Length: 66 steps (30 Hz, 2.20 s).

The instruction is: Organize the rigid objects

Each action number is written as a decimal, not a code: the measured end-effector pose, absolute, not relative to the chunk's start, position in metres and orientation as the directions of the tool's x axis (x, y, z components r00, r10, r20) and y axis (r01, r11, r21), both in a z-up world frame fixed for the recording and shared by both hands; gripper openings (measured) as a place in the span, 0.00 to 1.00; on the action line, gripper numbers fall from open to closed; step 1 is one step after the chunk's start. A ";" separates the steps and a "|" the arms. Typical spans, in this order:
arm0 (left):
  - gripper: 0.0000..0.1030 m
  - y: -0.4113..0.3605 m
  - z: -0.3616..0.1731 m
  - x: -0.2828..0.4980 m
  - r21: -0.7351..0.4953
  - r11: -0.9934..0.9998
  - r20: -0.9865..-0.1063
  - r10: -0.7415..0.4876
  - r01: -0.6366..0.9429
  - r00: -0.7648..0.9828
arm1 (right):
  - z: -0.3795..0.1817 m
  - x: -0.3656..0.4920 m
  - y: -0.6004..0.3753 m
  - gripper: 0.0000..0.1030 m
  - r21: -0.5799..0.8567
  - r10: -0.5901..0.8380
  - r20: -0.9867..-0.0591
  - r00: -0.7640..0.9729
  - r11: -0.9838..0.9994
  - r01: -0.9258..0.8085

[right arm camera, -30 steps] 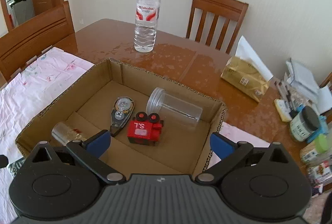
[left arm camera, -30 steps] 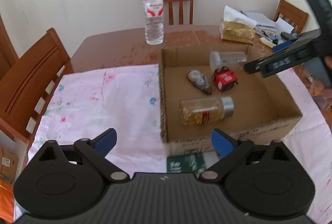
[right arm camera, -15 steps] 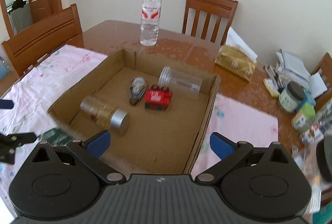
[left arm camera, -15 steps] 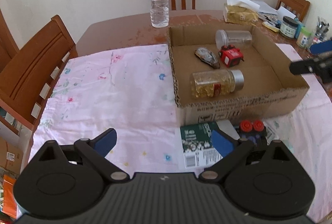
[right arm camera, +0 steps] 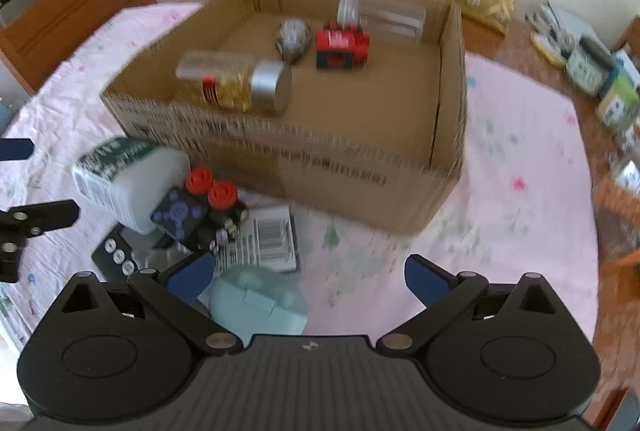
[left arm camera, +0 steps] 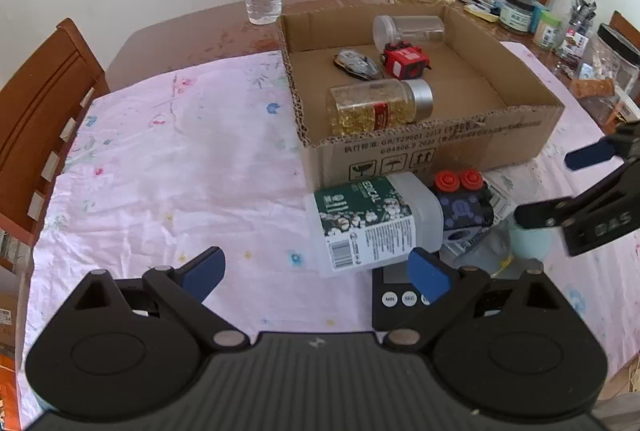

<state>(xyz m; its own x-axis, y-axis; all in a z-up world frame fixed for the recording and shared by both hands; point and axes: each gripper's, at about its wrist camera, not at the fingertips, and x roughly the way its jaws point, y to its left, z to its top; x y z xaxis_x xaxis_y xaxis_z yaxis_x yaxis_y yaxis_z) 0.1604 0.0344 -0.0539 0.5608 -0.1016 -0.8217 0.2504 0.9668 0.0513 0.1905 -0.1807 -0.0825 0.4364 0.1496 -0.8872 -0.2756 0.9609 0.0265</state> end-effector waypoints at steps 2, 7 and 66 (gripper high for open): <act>0.95 0.037 -0.055 0.160 0.042 0.965 -0.822 -0.115 0.260 0.558 | -0.090 0.190 -0.180 1.00 0.037 0.145 -0.897 0.418 0.966 -0.257; 0.95 0.043 -0.058 0.156 0.041 0.964 -0.826 -0.114 0.262 0.552 | -0.102 0.188 -0.177 1.00 0.056 0.143 -0.910 0.389 0.972 -0.227; 0.95 -0.093 -0.080 0.120 0.012 0.745 -0.893 -0.292 0.667 0.342 | -0.123 0.163 -0.253 1.00 -0.011 0.232 -0.864 0.448 0.879 -0.477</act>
<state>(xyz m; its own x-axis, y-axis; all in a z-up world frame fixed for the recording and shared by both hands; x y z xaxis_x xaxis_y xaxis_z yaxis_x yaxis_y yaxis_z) 0.1201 -0.0933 -0.0803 0.3417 -0.2920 -0.8933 0.6674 0.7446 0.0118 0.1628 -0.2527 -0.1235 0.4478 0.2318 -0.8635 -0.4770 0.8788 -0.0115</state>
